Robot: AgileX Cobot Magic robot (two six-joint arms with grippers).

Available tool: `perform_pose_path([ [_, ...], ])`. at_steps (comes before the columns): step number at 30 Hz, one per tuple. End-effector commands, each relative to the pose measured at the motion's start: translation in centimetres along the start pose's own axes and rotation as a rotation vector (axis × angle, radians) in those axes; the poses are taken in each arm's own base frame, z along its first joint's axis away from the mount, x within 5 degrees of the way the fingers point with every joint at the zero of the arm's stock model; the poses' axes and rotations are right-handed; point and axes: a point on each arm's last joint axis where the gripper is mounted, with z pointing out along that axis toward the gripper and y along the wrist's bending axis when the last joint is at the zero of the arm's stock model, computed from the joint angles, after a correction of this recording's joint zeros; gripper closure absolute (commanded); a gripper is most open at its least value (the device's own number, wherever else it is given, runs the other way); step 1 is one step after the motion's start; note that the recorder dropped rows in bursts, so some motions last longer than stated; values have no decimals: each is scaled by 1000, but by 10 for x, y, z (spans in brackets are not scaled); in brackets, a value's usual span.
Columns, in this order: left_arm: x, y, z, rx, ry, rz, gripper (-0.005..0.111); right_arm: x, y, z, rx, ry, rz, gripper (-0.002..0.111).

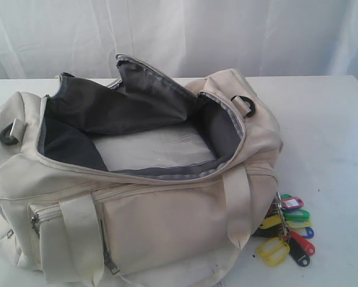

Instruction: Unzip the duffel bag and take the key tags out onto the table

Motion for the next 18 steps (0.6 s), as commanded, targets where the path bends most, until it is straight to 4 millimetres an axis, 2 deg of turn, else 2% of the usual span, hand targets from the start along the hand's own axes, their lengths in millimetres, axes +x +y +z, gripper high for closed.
perform_pose_path([
  [1, 1, 0, 0, 1, -4, -16, 107, 13, 0, 5, 7, 20, -4, 108],
  [18, 1, 0, 0, 1, -4, -14, 107, 12, 0, 5, -21, 9, -28, 108],
])
